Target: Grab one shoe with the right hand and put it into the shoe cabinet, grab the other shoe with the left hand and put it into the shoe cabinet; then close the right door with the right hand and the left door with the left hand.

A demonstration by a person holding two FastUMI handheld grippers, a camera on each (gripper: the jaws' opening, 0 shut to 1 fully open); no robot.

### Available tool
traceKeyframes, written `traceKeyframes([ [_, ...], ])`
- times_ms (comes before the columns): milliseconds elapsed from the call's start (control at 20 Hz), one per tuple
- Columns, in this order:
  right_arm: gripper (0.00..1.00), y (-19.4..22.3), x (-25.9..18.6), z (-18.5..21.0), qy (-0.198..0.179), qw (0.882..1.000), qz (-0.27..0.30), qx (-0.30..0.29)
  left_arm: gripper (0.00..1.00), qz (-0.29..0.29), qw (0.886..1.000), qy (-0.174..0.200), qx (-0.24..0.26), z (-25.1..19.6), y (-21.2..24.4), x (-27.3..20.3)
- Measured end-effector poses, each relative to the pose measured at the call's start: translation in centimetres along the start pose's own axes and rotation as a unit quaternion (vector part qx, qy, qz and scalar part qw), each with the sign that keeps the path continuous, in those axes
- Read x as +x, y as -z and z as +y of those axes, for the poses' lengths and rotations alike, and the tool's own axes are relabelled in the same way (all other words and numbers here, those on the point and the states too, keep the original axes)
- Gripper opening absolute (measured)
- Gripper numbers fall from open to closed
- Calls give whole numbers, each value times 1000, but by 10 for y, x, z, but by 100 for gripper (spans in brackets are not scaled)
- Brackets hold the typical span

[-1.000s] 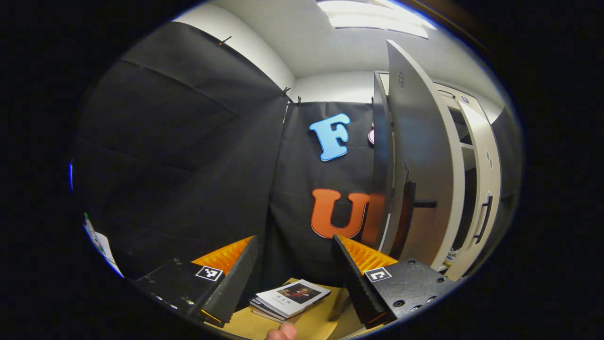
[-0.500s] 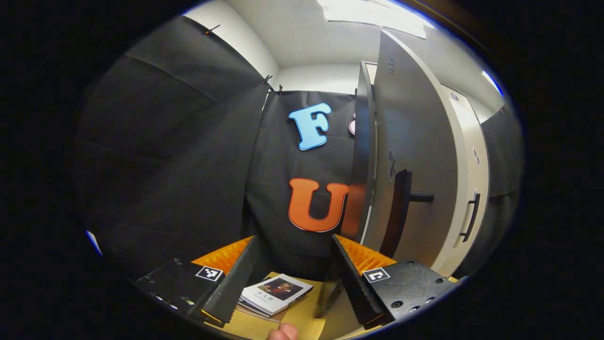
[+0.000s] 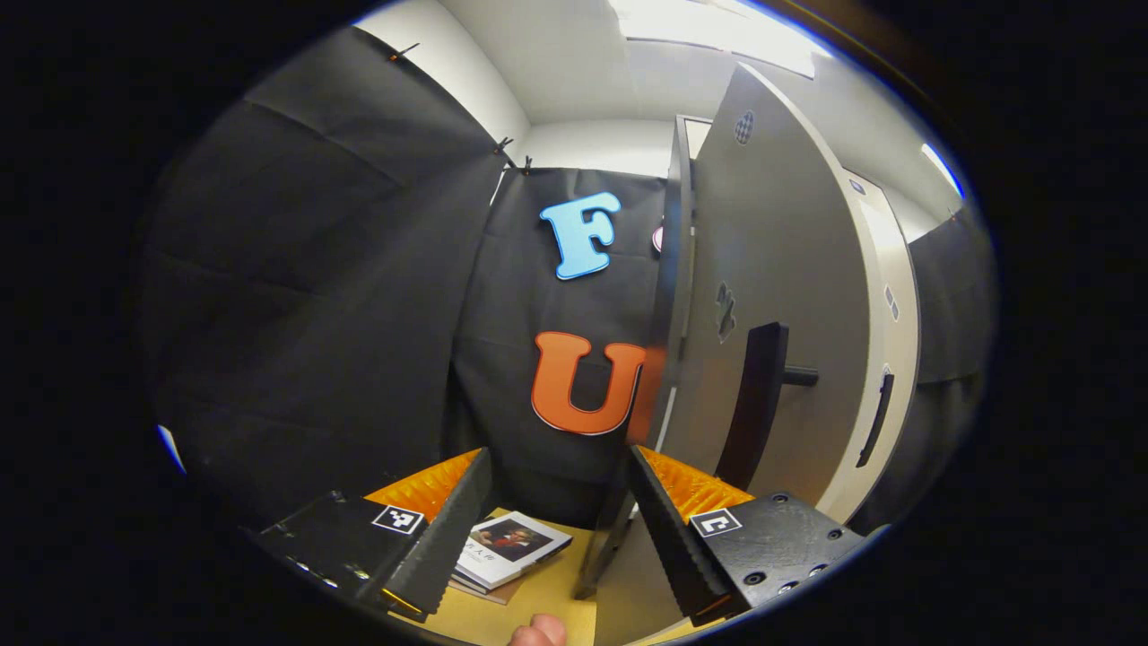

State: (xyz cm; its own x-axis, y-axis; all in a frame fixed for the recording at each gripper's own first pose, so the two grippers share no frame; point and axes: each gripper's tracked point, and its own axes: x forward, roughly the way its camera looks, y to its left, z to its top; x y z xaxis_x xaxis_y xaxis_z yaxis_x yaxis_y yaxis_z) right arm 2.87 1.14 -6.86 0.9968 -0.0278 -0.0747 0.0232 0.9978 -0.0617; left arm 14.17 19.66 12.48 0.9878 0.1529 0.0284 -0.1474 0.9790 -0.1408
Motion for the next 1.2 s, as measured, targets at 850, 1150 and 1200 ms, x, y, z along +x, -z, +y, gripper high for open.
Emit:
traceKeyframes([
  [850, 99, -5, -3, -45, 49, 999, -2, 17, 92, 0, 994, 111, 2, -161, 19, 53],
  [1150, 96, -3, -6, -51, 55, 998, 1, 31, 93, -7, 996, 93, -13, -141, 7, 47],
  [1200, 96, -3, -7, -51, 55, 998, 1, 31, 93, -10, 996, 90, -9, -135, 4, 42],
])
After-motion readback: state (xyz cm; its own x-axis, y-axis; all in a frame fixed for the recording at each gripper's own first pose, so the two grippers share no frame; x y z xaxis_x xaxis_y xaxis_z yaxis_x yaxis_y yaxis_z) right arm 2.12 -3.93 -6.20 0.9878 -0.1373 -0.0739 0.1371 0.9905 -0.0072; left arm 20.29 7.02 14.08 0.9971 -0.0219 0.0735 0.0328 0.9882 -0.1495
